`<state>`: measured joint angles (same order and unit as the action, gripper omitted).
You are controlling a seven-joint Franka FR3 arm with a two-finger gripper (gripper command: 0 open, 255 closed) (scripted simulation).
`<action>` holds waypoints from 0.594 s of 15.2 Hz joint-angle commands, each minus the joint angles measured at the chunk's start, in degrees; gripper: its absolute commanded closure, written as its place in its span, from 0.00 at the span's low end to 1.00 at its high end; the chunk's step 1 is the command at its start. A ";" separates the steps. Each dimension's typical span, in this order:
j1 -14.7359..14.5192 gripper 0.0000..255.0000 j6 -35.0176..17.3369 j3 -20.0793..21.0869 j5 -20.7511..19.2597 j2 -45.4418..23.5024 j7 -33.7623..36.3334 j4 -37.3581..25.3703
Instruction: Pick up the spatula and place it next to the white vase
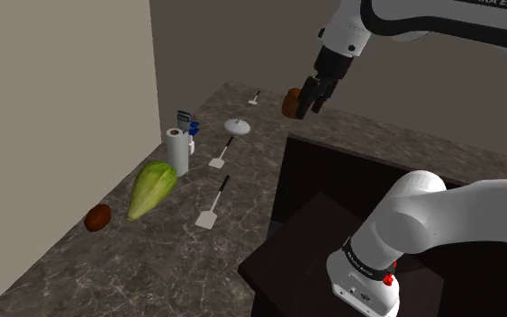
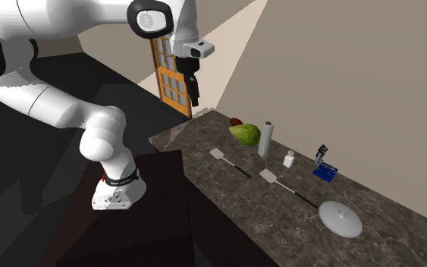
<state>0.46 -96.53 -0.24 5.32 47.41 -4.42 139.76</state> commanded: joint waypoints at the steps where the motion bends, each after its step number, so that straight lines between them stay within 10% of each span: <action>1: 0.00 0.00 0.00 0.00 0.00 0.00 0.00 0.00; 9: 2.11 0.00 -16.03 9.61 4.51 -6.09 16.76 9.13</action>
<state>2.30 -110.29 8.08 9.25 42.32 9.98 147.89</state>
